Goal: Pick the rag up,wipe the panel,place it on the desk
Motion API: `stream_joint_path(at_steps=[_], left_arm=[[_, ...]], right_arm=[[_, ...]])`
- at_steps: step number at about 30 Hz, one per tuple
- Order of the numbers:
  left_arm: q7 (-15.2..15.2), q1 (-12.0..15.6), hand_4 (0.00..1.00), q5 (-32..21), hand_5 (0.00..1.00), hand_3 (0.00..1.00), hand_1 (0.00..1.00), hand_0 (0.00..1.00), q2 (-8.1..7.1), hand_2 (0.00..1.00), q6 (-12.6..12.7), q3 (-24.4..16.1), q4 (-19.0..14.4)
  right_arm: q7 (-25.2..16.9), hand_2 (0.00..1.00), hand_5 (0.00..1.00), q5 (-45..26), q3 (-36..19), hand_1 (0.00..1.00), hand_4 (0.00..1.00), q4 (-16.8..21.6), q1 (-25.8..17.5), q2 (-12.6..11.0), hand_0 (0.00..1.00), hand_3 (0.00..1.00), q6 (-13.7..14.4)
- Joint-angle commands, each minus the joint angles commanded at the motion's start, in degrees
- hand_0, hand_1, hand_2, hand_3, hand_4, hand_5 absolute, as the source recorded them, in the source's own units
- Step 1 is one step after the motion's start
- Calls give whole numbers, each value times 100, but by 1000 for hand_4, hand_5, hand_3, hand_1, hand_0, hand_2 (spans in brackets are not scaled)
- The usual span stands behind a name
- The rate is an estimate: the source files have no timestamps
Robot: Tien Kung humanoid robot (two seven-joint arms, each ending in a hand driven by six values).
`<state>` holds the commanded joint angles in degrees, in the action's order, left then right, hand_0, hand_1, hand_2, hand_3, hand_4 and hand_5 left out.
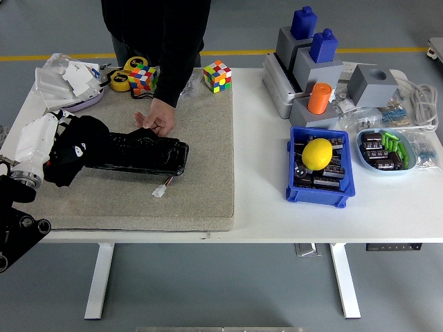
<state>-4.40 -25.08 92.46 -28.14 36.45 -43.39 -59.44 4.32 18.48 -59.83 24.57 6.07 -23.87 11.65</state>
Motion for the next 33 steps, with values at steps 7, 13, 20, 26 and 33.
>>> stream_joint_path(at_steps=[7, 13, 20, 26, 33], left_arm=[[-2, -71, 551, 12, 2, 564, 169, 191, 121, 472, 9, 223, -13], [-9, -103, 551, 21, 2, 564, 167, 193, 245, 474, 15, 354, -52], [-66, -159, 551, 80, 2, 564, 163, 190, 378, 476, 0, 607, -198], [-89, -212, 550, 126, 2, 564, 162, 192, 440, 476, 0, 835, -334], [-154, -328, 551, 189, 2, 565, 160, 186, 483, 477, -23, 1106, -482]], right_arm=[[-9, 672, 579, -2, 4, 617, 998, -1, 2, -7, 716, 605, -4], [-5, 673, 581, -1, 5, 617, 998, -4, 5, -18, 715, 604, -10], [-3, 673, 581, -20, 30, 617, 998, -15, 7, -33, 714, 605, -31], [9, 673, 580, -18, 35, 617, 998, -18, 9, -46, 715, 605, -41], [24, 673, 580, -33, 55, 616, 998, -19, 15, -68, 715, 605, -46]])
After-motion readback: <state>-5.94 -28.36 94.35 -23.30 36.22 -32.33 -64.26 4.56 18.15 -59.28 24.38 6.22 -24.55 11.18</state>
